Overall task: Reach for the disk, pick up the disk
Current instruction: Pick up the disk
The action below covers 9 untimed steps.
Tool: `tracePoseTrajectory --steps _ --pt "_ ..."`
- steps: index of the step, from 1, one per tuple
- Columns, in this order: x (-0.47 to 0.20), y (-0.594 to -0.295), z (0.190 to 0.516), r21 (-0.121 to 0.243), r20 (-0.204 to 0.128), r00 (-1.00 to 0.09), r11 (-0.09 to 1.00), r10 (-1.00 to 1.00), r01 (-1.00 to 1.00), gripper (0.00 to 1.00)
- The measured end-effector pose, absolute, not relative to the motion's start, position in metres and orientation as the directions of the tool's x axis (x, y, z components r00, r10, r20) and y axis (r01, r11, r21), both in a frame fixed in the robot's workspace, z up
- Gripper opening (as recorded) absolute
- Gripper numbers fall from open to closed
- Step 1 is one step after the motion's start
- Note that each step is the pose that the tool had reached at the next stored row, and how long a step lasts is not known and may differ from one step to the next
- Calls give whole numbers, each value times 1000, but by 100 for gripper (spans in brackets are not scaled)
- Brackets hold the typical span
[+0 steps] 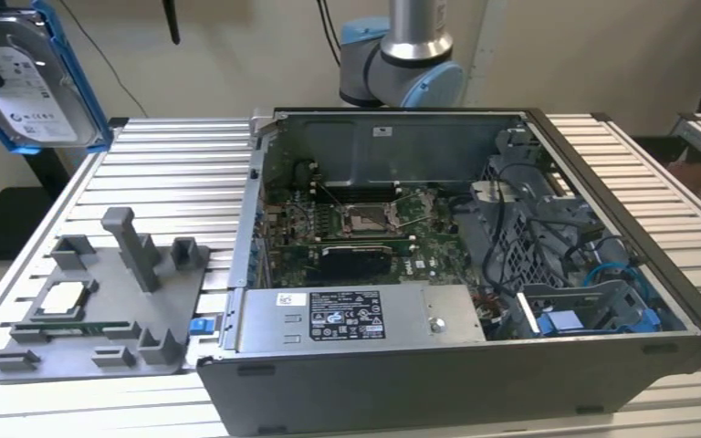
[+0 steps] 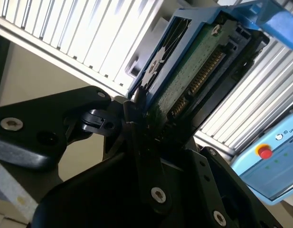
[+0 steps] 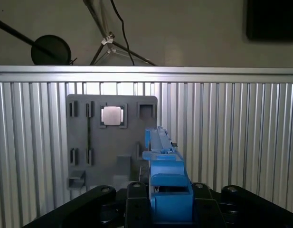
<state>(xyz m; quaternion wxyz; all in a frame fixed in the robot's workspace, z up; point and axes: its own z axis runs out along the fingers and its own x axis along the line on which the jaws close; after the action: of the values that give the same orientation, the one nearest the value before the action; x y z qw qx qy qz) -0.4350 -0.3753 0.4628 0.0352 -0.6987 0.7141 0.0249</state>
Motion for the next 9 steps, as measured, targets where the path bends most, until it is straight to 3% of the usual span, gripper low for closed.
tracePoseTrajectory --steps 9 --pt "-427 -375 463 -14 -85 -21 22 -996 -1000 0"
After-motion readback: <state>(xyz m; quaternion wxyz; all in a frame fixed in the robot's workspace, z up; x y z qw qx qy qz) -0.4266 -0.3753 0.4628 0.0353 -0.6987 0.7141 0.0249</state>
